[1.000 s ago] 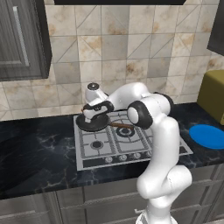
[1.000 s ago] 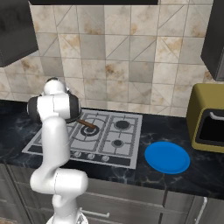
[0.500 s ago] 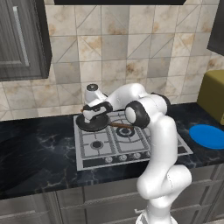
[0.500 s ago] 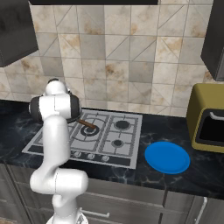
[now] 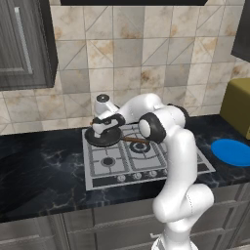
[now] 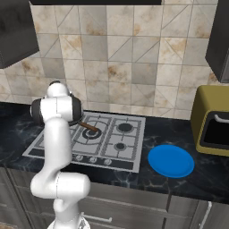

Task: Pick the croissant and place it on the pan. Then turn on the stove to warm the croissant.

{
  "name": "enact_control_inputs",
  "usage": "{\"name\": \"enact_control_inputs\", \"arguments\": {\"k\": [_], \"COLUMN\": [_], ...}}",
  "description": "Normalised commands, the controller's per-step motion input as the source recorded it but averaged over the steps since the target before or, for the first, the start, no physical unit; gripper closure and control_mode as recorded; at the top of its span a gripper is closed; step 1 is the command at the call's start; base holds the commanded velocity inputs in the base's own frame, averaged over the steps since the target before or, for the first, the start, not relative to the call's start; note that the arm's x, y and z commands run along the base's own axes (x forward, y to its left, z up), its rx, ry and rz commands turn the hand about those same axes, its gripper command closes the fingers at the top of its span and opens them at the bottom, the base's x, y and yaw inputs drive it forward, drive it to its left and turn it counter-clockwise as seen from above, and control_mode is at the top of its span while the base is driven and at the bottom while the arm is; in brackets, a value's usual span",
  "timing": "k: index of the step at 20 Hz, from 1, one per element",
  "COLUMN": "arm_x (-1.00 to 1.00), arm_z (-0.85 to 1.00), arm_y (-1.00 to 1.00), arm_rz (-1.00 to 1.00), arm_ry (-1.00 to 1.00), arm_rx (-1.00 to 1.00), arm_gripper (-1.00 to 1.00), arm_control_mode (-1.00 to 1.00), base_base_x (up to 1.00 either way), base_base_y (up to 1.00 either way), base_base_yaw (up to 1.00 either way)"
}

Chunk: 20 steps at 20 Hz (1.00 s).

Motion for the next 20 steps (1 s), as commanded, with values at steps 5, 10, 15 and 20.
{"name": "enact_control_inputs", "arguments": {"k": [5,10,15,20], "arm_x": [0.0,0.0,-0.07,-0.19], "arm_z": [0.0,0.0,0.25,0.4], "arm_y": [-0.07,-0.1,0.03,0.11], "arm_rz": [0.0,0.0,0.0,0.0], "arm_ry": [0.0,0.0,-0.03,-0.05], "arm_rx": [0.0,0.0,0.0,0.0], "arm_gripper": [-1.0,-1.0,-1.0,-1.0], "arm_control_mode": [-1.0,-1.0,-1.0,-1.0], "base_base_x": [0.0,0.0,0.0,0.0], "base_base_y": [0.0,0.0,0.0,0.0], "base_base_yaw": [0.0,0.0,0.0,0.0]}}
